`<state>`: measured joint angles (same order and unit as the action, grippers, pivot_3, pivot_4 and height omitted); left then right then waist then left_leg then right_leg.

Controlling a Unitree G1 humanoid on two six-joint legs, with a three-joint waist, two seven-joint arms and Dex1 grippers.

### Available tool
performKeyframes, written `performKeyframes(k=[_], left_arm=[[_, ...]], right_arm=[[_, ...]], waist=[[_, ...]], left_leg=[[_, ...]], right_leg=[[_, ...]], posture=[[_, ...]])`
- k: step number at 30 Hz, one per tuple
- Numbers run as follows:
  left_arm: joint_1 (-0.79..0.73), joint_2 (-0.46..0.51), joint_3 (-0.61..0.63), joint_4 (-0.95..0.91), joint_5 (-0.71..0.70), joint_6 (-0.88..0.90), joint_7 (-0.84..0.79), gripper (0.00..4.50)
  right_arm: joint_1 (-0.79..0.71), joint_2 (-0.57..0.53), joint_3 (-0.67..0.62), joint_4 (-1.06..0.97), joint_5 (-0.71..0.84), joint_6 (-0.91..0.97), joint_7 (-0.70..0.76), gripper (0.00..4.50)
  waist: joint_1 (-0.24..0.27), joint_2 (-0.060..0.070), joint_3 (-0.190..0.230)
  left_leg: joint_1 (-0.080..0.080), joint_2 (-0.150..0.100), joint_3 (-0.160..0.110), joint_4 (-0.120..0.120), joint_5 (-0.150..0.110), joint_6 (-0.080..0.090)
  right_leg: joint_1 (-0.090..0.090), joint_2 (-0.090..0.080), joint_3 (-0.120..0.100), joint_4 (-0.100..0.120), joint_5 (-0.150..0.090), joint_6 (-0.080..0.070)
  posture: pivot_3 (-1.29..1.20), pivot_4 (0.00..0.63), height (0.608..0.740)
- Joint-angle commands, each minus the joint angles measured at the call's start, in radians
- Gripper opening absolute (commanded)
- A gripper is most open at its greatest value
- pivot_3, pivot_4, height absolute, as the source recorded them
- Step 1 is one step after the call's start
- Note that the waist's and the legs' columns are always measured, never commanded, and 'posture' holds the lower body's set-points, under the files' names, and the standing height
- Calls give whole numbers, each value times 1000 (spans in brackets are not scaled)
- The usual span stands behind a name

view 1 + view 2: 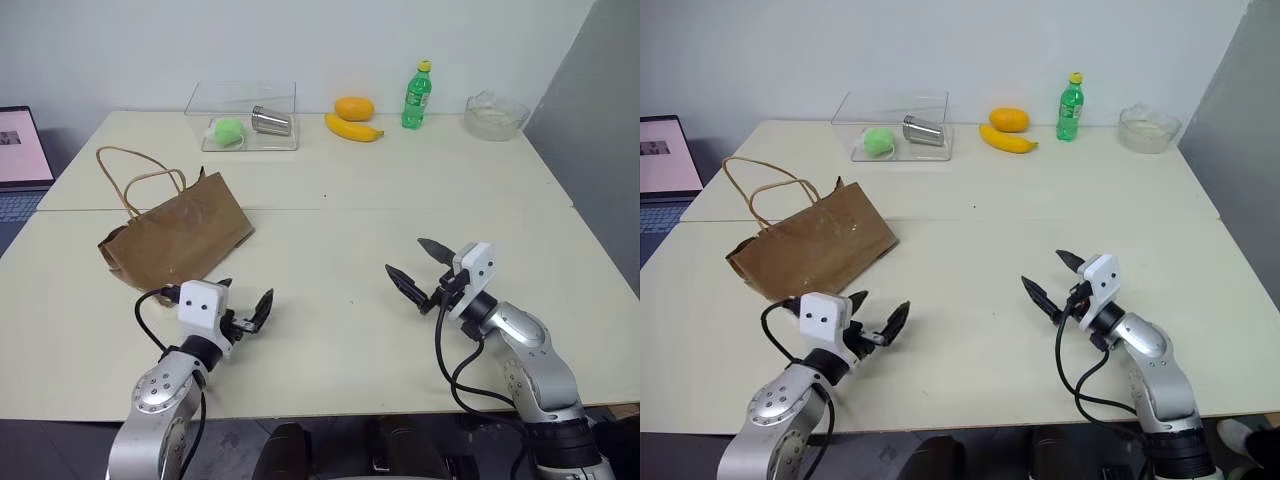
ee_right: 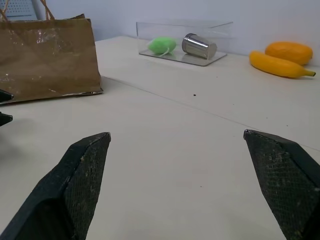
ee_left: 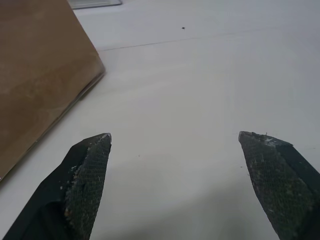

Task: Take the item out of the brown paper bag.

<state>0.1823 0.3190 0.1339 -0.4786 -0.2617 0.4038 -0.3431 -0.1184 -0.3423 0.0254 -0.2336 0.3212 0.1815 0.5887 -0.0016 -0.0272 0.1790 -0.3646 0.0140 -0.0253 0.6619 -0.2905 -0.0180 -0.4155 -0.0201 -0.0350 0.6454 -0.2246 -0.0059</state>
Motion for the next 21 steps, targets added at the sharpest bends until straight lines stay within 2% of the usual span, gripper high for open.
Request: performKeyframes(k=[1,11,16,21], left_arm=[[-13,12,0,-36,0,-20,-6,4291],[-14,18,-9,-40,30,-17,17,4291],[-36,4,-6,-40,85,9,93,4291],[-36,-31,12,-65,127,-20,170,4291]], right_arm=[[2,0,-1,-51,-1,-25,3,4500],[1,-3,2,-46,-12,-27,8,4500],[-14,-12,0,-41,-25,-16,4,4500],[-80,-26,-10,-73,37,42,40,4500]], waist=[[0,0,0],[0,0,0],[0,0,0],[0,0,0]], left_leg=[[0,0,0,0,0,0],[0,0,0,0,0,0],[0,0,0,0,0,0],[0,0,0,0,0,0]], right_leg=[[0,0,0,0,0,0],[0,0,0,0,0,0],[0,0,0,0,0,0],[0,0,0,0,0,0]], posture=[[0,150,740],[0,150,740],[0,150,740],[0,150,740]])
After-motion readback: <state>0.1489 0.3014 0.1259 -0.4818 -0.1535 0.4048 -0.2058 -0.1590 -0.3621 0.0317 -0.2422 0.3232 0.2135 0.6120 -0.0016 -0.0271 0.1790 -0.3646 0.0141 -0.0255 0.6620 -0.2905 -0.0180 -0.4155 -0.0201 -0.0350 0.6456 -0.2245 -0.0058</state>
